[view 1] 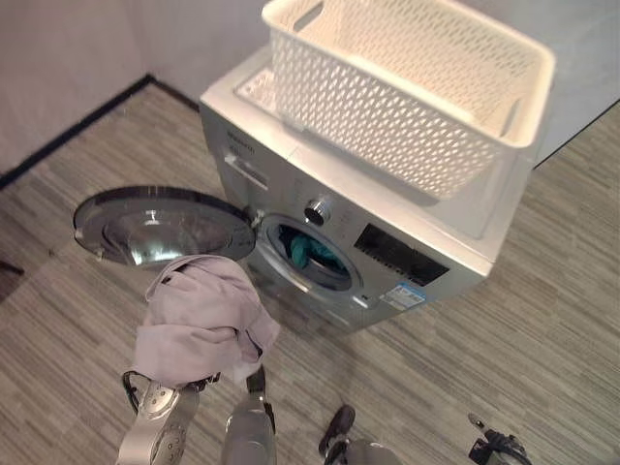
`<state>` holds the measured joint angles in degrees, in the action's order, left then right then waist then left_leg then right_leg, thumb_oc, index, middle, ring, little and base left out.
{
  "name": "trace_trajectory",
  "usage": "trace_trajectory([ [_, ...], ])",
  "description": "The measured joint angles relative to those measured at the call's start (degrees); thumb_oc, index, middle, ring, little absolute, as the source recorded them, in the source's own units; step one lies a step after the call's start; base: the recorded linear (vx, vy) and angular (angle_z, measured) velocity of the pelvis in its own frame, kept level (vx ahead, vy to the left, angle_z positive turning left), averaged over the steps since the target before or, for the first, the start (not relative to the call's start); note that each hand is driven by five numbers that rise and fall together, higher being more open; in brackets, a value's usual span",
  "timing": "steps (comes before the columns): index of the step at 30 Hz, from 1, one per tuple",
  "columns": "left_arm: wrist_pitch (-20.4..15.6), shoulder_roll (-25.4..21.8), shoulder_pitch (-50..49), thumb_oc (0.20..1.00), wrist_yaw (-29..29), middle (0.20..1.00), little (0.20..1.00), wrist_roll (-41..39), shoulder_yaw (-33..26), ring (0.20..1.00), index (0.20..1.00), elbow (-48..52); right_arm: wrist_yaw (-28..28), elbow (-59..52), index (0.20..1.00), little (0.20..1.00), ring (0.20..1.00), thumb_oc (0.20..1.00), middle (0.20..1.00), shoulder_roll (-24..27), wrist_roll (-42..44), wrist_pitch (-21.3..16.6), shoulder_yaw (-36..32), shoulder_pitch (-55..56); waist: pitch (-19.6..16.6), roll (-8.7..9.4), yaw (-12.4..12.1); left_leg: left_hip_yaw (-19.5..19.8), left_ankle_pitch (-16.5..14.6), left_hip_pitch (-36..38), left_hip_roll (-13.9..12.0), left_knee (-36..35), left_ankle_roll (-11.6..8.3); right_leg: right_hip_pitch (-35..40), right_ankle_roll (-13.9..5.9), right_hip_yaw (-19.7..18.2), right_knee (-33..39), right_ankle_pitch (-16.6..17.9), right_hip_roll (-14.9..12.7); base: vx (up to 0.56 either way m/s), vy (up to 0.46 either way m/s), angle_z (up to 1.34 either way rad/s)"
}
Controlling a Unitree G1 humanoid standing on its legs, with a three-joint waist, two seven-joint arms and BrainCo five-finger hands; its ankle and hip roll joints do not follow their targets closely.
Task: Grab the laundry basket,head to the washer,open it,put in the laundry and shut it.
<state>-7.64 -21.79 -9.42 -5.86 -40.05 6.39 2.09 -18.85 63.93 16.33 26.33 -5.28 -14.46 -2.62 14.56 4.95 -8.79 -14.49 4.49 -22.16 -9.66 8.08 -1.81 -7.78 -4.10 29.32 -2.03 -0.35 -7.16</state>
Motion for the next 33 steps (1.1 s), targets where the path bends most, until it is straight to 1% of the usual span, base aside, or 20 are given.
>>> trace_trajectory([
  [1,0.0,-0.2,0.6,0.200,-0.1,0.200,0.200,-0.5,0.0,0.200,0.200,-2.1,0.0,-1.4,1.000,1.000,1.000,1.000,1.000,-0.4,0.0,-0.5,0.0,-0.7,1.0,0.04,0.0,0.0,0.0,-0.2,0.0,0.2,0.03,-0.3,0.03,0.0,-0.5,0.0,-0.1,-0.11,-0.043,0.12],
  [3,0.0,-0.4,1.6,0.200,-0.1,0.200,0.200,-0.6,1.0,0.200,0.200,-5.6,-0.5,-4.5,1.000,1.000,1.000,1.000,1.000,-0.5,0.0,-1.5,2.2,-1.5,3.1,-0.67,0.2,1.4,-0.1,-1.5,0.0,1.6,0.19,-0.7,0.11,1.0,-1.8,-0.7,-0.3,-0.09,-0.038,0.20],
  [4,-0.5,0.1,3.3,0.200,-0.1,0.200,0.200,-2.3,1.9,0.200,0.200,-8.6,-1.0,-4.9,1.000,1.000,1.000,1.000,1.000,-0.8,0.5,-2.5,4.2,-3.6,4.7,-0.85,0.2,2.0,-0.2,-3.4,-0.3,2.5,0.27,-2.7,0.46,1.4,-3.9,-1.6,-0.5,-0.06,-0.020,0.19],
  [6,-0.3,0.6,5.0,0.200,-0.6,0.200,0.200,-3.2,2.1,0.200,0.200,-10.8,-1.0,-5.1,1.000,1.000,1.000,1.000,1.000,-2.3,1.4,-2.4,5.8,-6.7,6.7,-0.48,0.2,2.3,-0.2,-4.7,-0.8,3.7,0.31,-4.3,0.63,1.3,-5.9,-2.0,-0.6,-0.06,-0.019,0.03],
  [9,-0.3,1.8,6.4,0.200,-1.5,0.200,0.200,-5.1,3.7,0.200,0.200,-11.4,-1.5,-6.9,1.000,1.000,1.000,1.000,1.000,-3.6,2.3,-2.6,7.6,-8.1,7.4,-0.53,0.3,2.5,-0.2,-6.0,-0.7,3.9,0.43,-5.9,1.04,1.3,-7.3,-2.5,-0.9,-0.06,-0.004,0.01],
  [11,-1.6,4.1,9.4,0.200,-3.0,0.200,0.200,-7.4,4.4,0.200,0.200,-13.5,-2.9,-7.8,1.000,1.000,1.000,1.000,1.000,-4.7,2.8,-2.9,11.0,-9.9,7.9,-0.52,0.4,2.6,-0.1,-7.9,-0.8,4.1,0.68,-8.4,1.35,1.1,-8.9,-2.9,-1.2,-0.04,0.016,-0.02],
  [13,-2.3,6.6,13.4,0.200,-4.5,0.200,0.200,-9.6,5.2,0.200,0.200,-15.3,-3.6,-8.3,1.000,1.000,1.000,1.000,1.000,-7.0,3.5,-3.1,12.9,-12.5,9.2,-0.40,0.9,2.6,0.4,-9.3,-0.9,4.1,1.35,-10.4,1.46,1.2,-10.3,-3.1,-1.4,-0.07,0.005,-0.02],
  [14,-4.0,8.8,18.1,0.200,-6.0,0.200,0.200,-11.7,5.1,0.200,0.200,-18.6,-4.8,-9.5,1.000,1.000,1.000,1.000,1.000,-9.0,3.8,-3.0,18.4,-15.3,10.2,0.22,2.0,2.6,0.7,-11.3,-1.0,4.2,1.36,-13.1,1.88,1.0,-11.9,-3.7,-1.8,-0.06,0.000,-0.05],
  [16,-4.7,10.4,22.7,0.200,-7.8,0.200,0.200,-11.7,5.5,0.200,0.200,-21.7,-4.8,-15.4,1.000,1.000,1.000,1.000,1.000,-11.3,3.4,-3.0,24.1,-15.8,10.8,1.11,2.5,2.3,0.9,-14.5,-1.4,5.0,1.40,-17.0,2.16,0.7,-13.9,-3.9,-2.1,-0.04,0.004,-0.11],
  [17,-4.7,10.8,24.6,0.200,-8.5,0.200,0.200,-11.7,5.7,0.200,0.200,-22.8,-4.7,-17.2,1.000,1.000,1.000,1.000,1.000,-12.3,2.8,-3.1,26.4,-16.4,11.5,1.65,2.9,2.1,1.0,-15.7,-1.6,5.4,1.60,-18.6,2.30,0.4,-14.9,-4.1,-2.4,-0.04,0.014,-0.11],
  [19,-4.7,11.1,27.3,0.200,-9.6,0.200,0.200,-11.7,6.1,0.200,0.200,-23.8,-4.7,-18.1,1.000,1.000,1.000,1.000,1.000,-14.4,2.0,-3.0,27.7,-18.4,13.5,2.57,3.7,1.7,0.9,-16.2,-1.6,5.8,1.76,-19.8,2.40,-0.1,-16.5,-4.8,-2.9,-0.03,0.014,-0.06],
  [21,-5.0,11.4,30.7,0.200,-11.2,0.200,0.200,-11.7,6.2,0.200,0.200,-25.8,-4.7,-20.2,1.000,1.000,1.000,1.000,1.000,-13.5,0.7,-3.0,31.7,-18.4,13.9,2.96,3.9,1.5,0.9,-18.8,-1.5,6.8,1.85,-23.1,2.70,-0.4,-18.8,-5.3,-3.7,0.00,0.001,-0.02],
  [23,-5.6,11.9,34.3,0.200,-12.6,0.200,0.200,-11.7,5.9,0.200,0.200,-27.8,-4.8,-19.7,1.000,1.000,1.000,1.000,1.000,-13.3,-1.9,-2.7,33.2,-19.4,14.1,2.97,5.2,1.7,0.7,-21.4,-1.5,8.0,2.38,-25.8,2.78,-0.5,-20.9,-6.1,-4.3,0.02,0.018,0.03],
  [25,-6.8,11.9,37.5,0.200,-14.5,0.200,0.200,-11.7,5.0,0.200,0.200,-28.5,-5.2,-17.6,1.000,1.000,1.000,1.000,1.000,-13.1,-2.5,-2.1,32.3,-19.9,14.1,2.89,6.6,1.7,0.6,-22.9,-1.1,8.6,2.53,-27.8,2.84,-0.7,-22.6,-6.7,-5.2,0.04,0.050,0.04],
  [27,-7.4,11.8,40.5,0.200,-15.8,0.200,0.200,-11.7,5.0,0.200,0.200,-28.6,-6.2,-17.7,1.000,1.000,1.000,1.000,1.000,-12.2,-2.5,-2.1,30.9,-20.2,14.1,2.89,6.9,1.4,0.2,-25.1,-1.1,9.7,3.01,-30.6,3.04,-1.5,-24.3,-7.2,-5.8,0.04,0.032,-0.05],
  [29,-8.2,11.1,44.6,0.200,-16.5,0.200,0.200,-11.7,4.2,0.200,0.200,-29.9,-6.7,-18.7,1.000,1.000,1.000,1.000,1.000,-10.4,-2.5,-2.1,30.6,-21.4,14.1,2.89,9.0,1.3,-0.4,-28.9,-0.9,12.1,3.92,-34.6,3.19,-2.0,-27.6,-8.1,-7.0,0.06,0.054,0.01],
  [30,-8.2,11.1,44.6,0.200,-16.5,0.200,0.200,-11.7,4.2,0.200,0.200,-29.9,-6.7,-18.7,1.000,1.000,1.000,1.000,1.000,-10.4,-2.5,-2.1,30.6,-21.4,14.1,2.89,9.0,1.3,-0.4,-29.0,-0.9,12.1,3.93,-34.7,3.20,-2.0,-27.6,-8.1,-7.0,0.08,0.064,-0.05],
  [31,-8.6,10.9,47.3,0.200,-18.0,0.200,0.200,-11.7,3.2,0.200,0.200,-31.6,-7.2,-19.8,1.000,1.000,1.000,1.000,1.000,-9.7,-2.6,-2.2,30.4,-21.4,13.9,3.23,10.0,1.3,-1.7,-31.0,-1.1,15.0,4.19,-36.9,3.63,-3.2,-29.2,-9.1,-7.5,0.09,0.036,-0.18],
  [32,-8.9,10.7,51.2,0.200,-18.8,0.200,0.200,-11.7,2.9,0.200,0.200,-32.6,-7.2,-20.9,1.000,1.000,1.000,1.000,1.000,-8.7,-2.9,-2.7,30.4,-22.1,13.9,3.17,10.4,0.9,-3.3,-34.2,-1.4,18.4,4.88,-40.3,3.75,-4.2,-32.0,-9.6,-8.3,0.09,0.037,-0.17],
  [33,-9.0,10.7,53.8,0.200,-19.1,0.200,0.200,-11.7,2.9,0.200,0.200,-32.7,-7.3,-20.9,1.000,1.000,1.000,1.000,1.000,-8.7,-2.9,-2.7,30.6,-22.9,13.9,3.17,11.4,0.7,-3.7,-36.2,-1.4,19.9,5.45,-42.2,3.53,-4.6,-33.4,-9.8,-8.9,0.08,0.046,-0.12],
])
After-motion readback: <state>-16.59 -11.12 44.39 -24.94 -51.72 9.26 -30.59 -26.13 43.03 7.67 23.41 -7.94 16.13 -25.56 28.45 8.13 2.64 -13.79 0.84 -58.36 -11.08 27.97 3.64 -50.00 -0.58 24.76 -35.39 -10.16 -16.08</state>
